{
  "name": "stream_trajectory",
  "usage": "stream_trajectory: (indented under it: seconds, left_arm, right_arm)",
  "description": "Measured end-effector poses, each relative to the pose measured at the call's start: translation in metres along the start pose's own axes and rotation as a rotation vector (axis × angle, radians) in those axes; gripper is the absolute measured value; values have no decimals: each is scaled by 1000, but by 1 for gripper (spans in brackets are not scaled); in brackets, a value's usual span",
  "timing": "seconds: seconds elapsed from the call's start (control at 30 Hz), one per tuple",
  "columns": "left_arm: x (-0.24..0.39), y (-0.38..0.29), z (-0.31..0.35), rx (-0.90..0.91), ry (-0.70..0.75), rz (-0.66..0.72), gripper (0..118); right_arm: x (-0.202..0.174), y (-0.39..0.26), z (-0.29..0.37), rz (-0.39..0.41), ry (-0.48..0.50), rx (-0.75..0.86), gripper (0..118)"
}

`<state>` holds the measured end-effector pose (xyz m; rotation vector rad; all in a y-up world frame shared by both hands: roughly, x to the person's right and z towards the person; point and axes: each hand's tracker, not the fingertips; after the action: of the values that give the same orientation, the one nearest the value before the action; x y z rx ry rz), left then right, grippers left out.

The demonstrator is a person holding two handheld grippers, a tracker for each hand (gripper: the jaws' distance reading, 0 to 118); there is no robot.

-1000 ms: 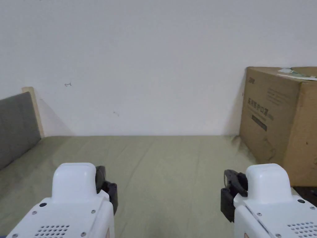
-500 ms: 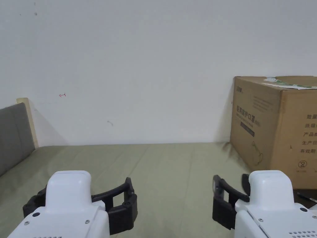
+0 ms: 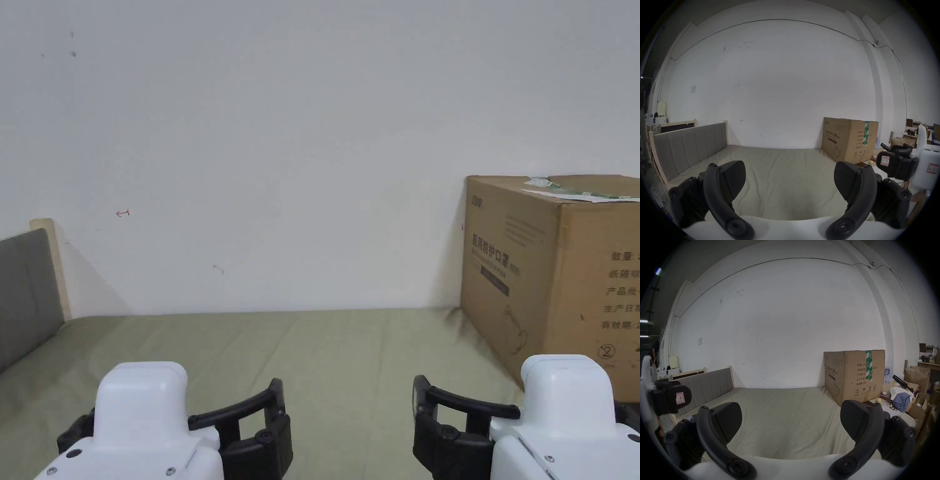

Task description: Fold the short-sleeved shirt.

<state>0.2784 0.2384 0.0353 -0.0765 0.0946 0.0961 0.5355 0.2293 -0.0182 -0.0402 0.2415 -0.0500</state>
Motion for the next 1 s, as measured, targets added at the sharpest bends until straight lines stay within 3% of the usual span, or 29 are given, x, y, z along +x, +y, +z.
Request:
stream_trajectory:
  seconds: [0.1, 0.23, 0.4, 0.53, 0.7, 0.77, 1.0]
  left_arm:
    - [-1, 1, -9, -38, 38, 30, 110]
    - [8, 3, -16, -97, 172, -52, 110]
    - [8, 2, -14, -67, 37, 13, 110]
    - [18, 4, -14, -44, 122, -67, 110]
    - [24, 6, -17, -77, 136, -25, 110]
    - [29, 6, -19, -84, 245, -52, 110]
    - [18, 9, -22, -112, 194, 11, 110]
  right_arm:
    - [2, 0, -1, -10, -3, -3, 118]
    - [6, -4, -5, -28, 5, -21, 118]
    - [10, -6, -11, -46, -1, -38, 118]
    - [9, -6, -16, -31, -16, -48, 118]
    - [7, -5, -18, -24, -7, -48, 118]
    - [6, -6, -19, -36, 9, -50, 118]
    - [-1, -9, -20, -18, 14, -47, 118]
